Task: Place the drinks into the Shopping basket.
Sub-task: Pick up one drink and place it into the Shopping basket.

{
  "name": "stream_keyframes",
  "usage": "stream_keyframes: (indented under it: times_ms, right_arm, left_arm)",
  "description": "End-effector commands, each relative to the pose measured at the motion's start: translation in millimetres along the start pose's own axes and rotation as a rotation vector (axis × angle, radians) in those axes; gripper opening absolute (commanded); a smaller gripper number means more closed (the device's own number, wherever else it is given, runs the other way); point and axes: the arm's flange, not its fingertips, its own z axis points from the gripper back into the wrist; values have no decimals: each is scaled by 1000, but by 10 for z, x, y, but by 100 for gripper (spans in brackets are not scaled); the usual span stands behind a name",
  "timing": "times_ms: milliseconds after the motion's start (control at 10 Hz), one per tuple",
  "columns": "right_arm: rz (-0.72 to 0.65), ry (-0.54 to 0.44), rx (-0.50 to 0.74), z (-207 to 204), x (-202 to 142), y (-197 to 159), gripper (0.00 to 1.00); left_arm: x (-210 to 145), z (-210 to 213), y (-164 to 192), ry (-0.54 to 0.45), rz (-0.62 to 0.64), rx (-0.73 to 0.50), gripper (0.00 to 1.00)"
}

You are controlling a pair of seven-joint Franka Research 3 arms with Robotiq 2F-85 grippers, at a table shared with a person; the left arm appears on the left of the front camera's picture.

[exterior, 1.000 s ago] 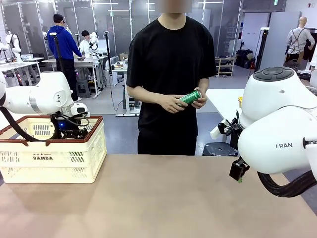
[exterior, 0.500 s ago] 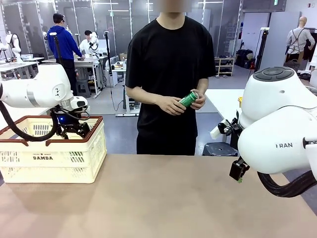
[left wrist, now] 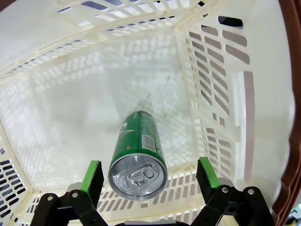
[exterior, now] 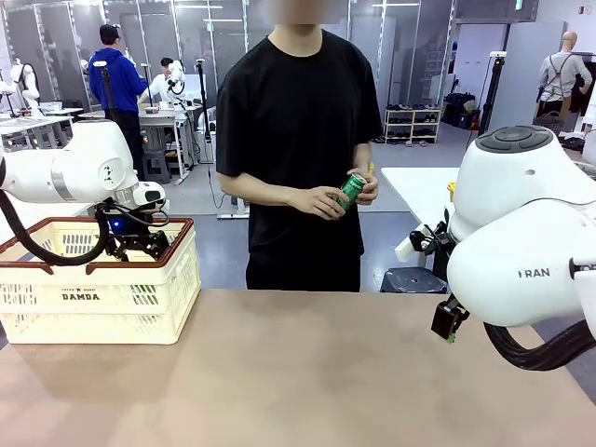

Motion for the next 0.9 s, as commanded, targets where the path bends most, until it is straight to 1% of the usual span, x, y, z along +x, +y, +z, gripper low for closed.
stream_keyframes:
  times_ms: [0, 400, 600, 800]
  right_arm:
    - [6, 0, 2, -1, -6, -8, 100]
    - [6, 0, 2, -1, -6, -8, 100]
    - [6, 0, 2, -1, -6, -8, 100]
    - [6, 0, 2, -1, -6, -8, 100]
  left_arm:
    - [14, 3, 18, -4, -2, 0, 100]
    - [0, 0, 0, 0, 0, 0, 100]
    - [-43, 299, -67, -11, -38, 71, 100]
    - [-88, 521, -82, -22, -55, 85, 100]
